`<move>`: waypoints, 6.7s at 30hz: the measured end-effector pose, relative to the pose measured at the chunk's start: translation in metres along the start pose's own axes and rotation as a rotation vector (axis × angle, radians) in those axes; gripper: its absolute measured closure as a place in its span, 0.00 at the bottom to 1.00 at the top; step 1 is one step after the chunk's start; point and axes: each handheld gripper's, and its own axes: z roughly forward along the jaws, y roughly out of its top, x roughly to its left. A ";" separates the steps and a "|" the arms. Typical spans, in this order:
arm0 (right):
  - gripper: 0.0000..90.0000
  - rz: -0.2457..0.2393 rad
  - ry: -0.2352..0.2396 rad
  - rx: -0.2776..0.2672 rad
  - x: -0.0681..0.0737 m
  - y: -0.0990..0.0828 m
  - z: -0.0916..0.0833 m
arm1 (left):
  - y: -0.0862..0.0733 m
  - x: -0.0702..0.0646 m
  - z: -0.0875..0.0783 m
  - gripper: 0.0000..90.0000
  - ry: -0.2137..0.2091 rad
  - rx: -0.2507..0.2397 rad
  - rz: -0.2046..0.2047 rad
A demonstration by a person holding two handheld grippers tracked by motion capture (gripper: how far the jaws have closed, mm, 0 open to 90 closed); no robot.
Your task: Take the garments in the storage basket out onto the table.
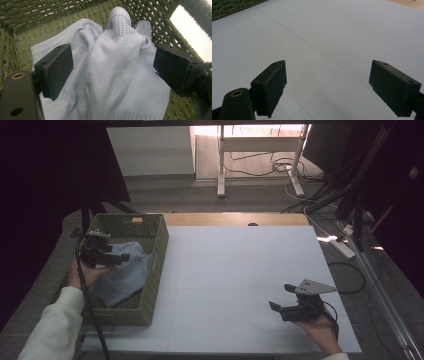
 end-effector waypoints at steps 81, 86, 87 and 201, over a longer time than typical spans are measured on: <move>0.17 -0.015 -0.037 0.006 0.000 -0.001 0.001 | -0.007 0.014 0.024 0.82 0.008 0.181 -0.023; 0.17 -0.015 -0.035 0.011 0.000 -0.001 0.001 | -0.006 0.015 0.011 0.82 0.010 0.129 -0.028; 0.17 -0.015 -0.035 0.012 0.000 -0.001 0.002 | -0.006 0.016 0.009 0.82 0.010 0.120 -0.029; 0.17 -0.011 -0.046 0.006 -0.001 -0.002 0.000 | -0.006 0.001 -0.085 0.83 -0.056 -0.386 -0.148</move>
